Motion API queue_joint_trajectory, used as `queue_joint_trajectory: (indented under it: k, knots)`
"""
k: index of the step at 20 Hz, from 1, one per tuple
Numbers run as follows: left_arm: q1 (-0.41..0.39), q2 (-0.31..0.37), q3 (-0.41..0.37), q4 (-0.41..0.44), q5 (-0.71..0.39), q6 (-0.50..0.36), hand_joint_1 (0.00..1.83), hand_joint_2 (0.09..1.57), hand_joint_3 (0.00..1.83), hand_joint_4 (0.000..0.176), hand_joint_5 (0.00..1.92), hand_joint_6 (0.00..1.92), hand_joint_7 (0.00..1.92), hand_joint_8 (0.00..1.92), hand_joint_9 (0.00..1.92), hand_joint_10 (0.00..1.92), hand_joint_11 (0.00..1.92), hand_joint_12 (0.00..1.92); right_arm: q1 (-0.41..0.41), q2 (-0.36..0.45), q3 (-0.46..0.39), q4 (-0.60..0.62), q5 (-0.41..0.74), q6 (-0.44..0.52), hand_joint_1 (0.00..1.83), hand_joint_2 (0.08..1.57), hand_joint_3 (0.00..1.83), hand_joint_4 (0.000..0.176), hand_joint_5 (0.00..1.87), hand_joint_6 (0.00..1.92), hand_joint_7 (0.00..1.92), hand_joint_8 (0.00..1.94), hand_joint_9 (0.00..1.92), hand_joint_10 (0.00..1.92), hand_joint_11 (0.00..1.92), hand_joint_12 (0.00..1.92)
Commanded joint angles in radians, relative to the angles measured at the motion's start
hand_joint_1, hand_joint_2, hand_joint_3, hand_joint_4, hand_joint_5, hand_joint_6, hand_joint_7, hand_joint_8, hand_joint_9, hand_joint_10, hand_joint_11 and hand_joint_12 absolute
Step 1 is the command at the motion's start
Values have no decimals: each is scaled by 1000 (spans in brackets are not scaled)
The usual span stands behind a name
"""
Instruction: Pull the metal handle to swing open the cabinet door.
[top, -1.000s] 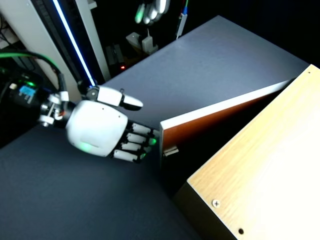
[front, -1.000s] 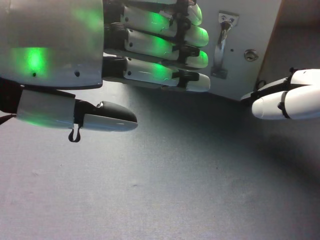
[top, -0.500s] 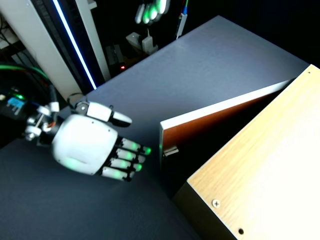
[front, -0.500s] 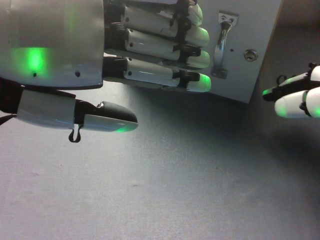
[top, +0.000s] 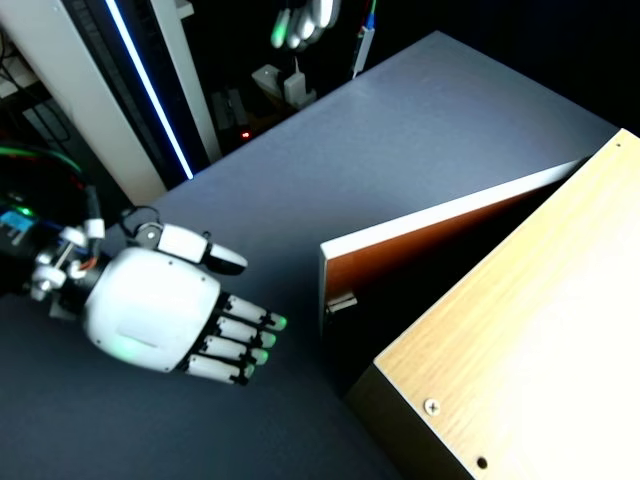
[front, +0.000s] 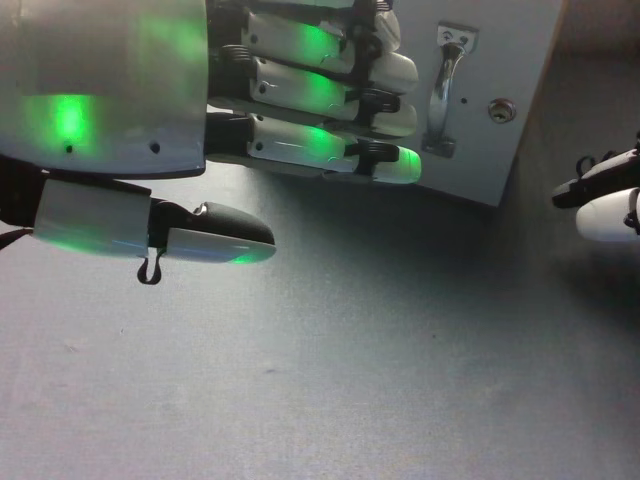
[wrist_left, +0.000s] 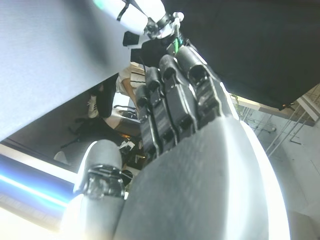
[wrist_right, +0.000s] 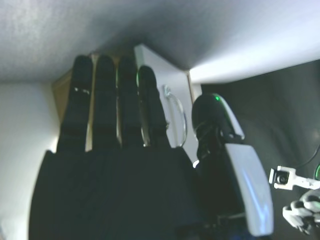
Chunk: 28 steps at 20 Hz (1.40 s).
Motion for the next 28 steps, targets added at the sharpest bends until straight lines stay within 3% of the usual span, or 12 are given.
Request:
queue_joint_trajectory:
  k: [1,9,19,28]
  knots:
    - [-8,7,1,-96,-25,9,0,1562,2,0,403,4,434,4,402,3,40,829,7,10,16,7,84,6,0,1476,0,0,391,15,390,7,341,9,0,898]
    - [-8,7,1,-96,-25,9,0,1566,2,0,417,5,442,3,402,1,41,811,24,-16,109,155,108,6,0,1466,0,0,402,4,385,0,351,3,0,907]
    - [-8,7,1,-96,-25,9,0,1564,13,0,419,1,446,1,413,1,71,786,104,-73,150,320,139,9,0,1441,0,0,377,3,366,1,337,2,0,870]
    - [-8,7,1,-96,-25,9,0,1562,3,0,406,5,432,6,399,3,24,832,119,-81,157,352,183,112,0,1421,0,0,336,4,339,3,309,3,0,840]
